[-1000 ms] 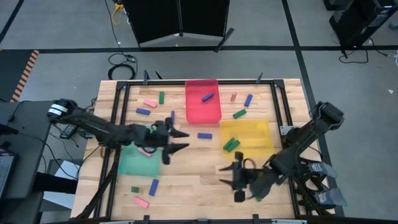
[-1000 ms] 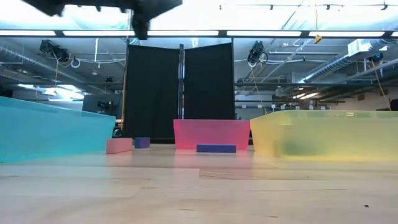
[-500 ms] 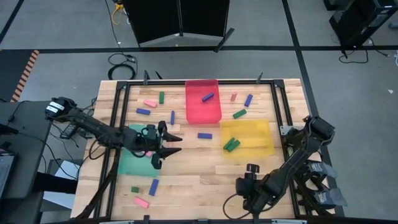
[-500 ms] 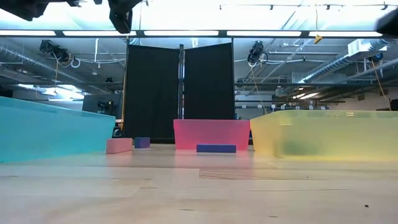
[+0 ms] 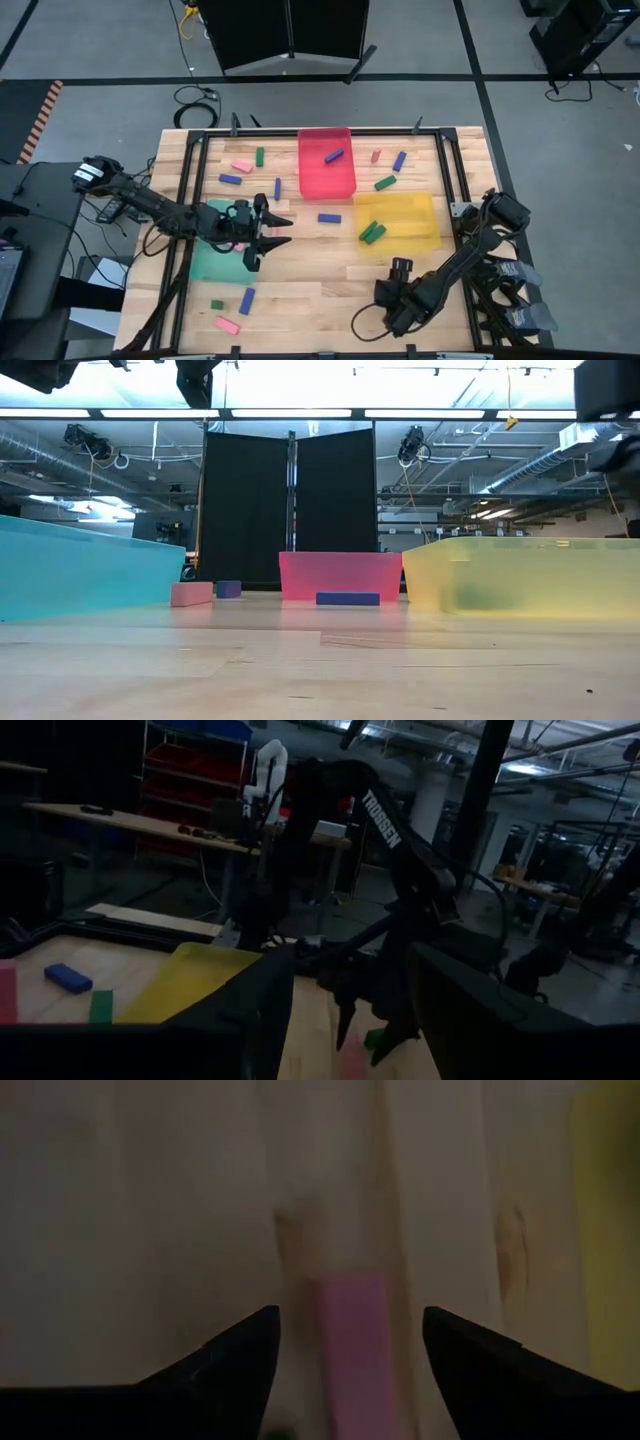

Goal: Sort blocks
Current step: Put the pink block into the green bin

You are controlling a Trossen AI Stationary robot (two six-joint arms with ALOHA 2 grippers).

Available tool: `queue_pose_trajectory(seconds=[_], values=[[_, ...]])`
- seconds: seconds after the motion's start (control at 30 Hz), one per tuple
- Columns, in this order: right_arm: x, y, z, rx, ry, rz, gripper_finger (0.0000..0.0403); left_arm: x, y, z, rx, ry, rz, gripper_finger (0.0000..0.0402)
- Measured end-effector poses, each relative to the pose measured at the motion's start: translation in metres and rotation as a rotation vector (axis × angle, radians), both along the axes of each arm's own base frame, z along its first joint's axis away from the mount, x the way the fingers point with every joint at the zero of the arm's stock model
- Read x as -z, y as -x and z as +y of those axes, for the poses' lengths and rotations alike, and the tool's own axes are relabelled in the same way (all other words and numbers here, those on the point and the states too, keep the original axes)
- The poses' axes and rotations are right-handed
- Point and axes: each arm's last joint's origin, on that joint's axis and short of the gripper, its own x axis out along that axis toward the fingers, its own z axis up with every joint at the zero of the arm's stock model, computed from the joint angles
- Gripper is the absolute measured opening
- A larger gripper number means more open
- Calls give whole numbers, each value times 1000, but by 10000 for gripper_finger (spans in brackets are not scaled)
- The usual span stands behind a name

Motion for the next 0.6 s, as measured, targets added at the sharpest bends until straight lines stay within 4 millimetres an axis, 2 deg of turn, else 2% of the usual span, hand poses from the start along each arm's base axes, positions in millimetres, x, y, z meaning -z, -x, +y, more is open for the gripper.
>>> queue_pose_trajectory(seconds=[0.3, 0.4, 0.6], values=[[22, 3, -13, -2, -73, 8, 232, 0, 0, 0, 1, -1, 3, 203], [23, 2, -14, -1, -74, 10, 201, 0, 0, 0, 1, -1, 4, 203], [24, 1, -15, -15, -63, -7, 115, 0, 0, 0, 1, 0, 3, 203]])
